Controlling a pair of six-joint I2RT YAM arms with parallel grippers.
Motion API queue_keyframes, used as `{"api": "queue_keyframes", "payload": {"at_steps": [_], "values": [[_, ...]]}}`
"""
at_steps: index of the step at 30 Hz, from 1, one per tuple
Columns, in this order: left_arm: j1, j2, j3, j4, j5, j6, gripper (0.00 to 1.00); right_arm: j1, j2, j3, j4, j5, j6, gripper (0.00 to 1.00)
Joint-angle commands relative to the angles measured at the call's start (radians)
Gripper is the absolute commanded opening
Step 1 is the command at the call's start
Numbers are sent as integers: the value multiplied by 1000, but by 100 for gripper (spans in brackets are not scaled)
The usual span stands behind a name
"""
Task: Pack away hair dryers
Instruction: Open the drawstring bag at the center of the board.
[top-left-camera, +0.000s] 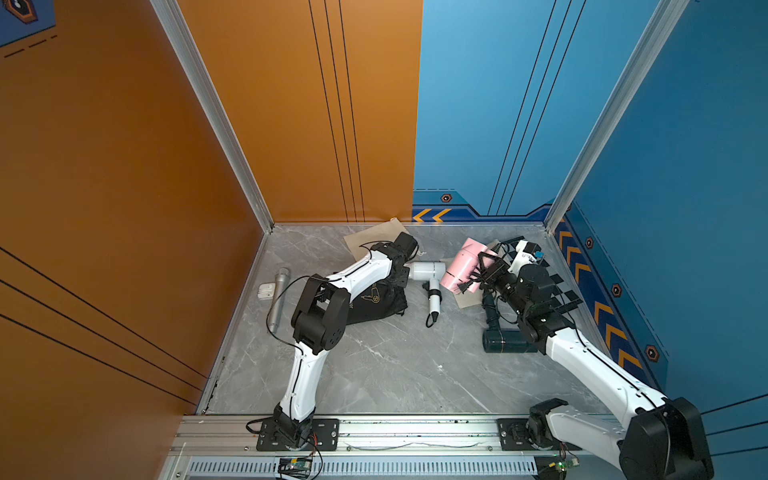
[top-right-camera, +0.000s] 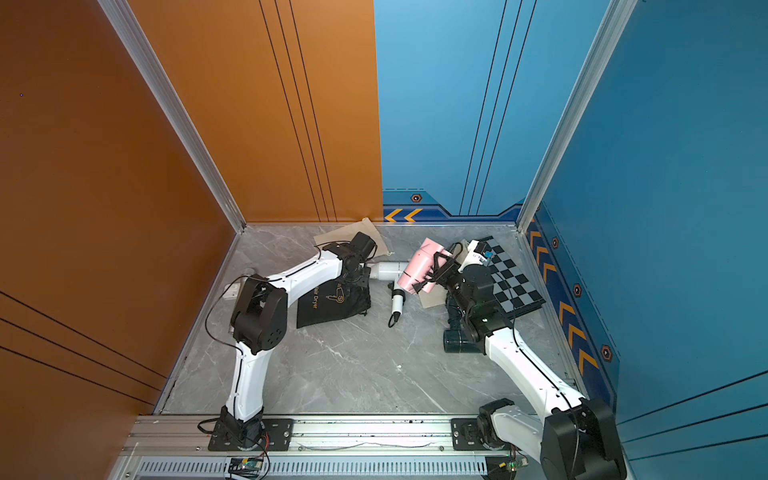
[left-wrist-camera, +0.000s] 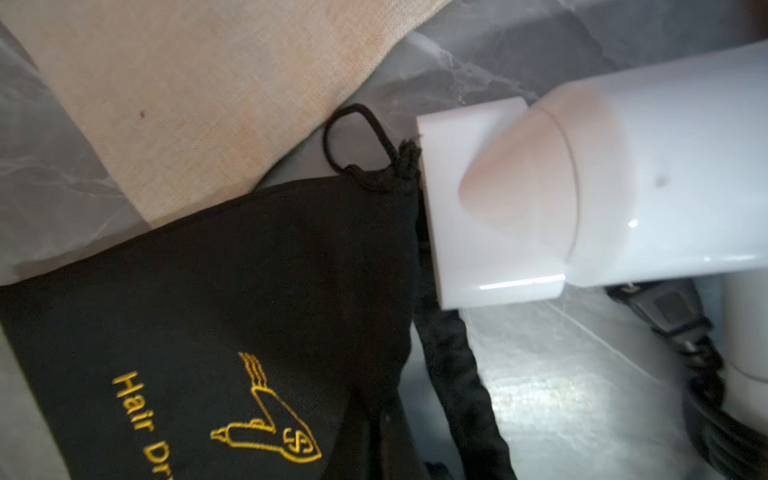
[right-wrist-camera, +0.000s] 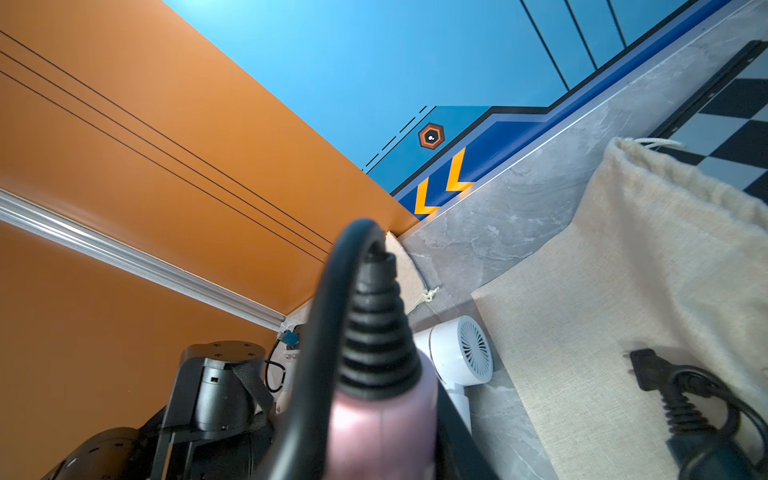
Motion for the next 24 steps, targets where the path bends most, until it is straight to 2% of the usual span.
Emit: {"api": "queue_keyframes", "payload": {"at_steps": [1, 8, 13, 18, 24], "values": [[19, -83, -45, -29, 22, 18, 0, 37, -5, 0, 101, 67, -8, 11], [51, -133, -114, -27, 44, 22, 0, 100, 13, -5, 122, 111, -2, 11], [53, -159, -130, -27, 68, 28, 0, 199, 76, -9, 197, 200, -15, 11], [58, -193, -158, -25, 97, 25, 0, 294, 243, -29, 432, 297, -17, 11], [65, -262, -199, -24, 139, 31, 0, 323, 421, -2, 635, 296, -1, 11]]}}
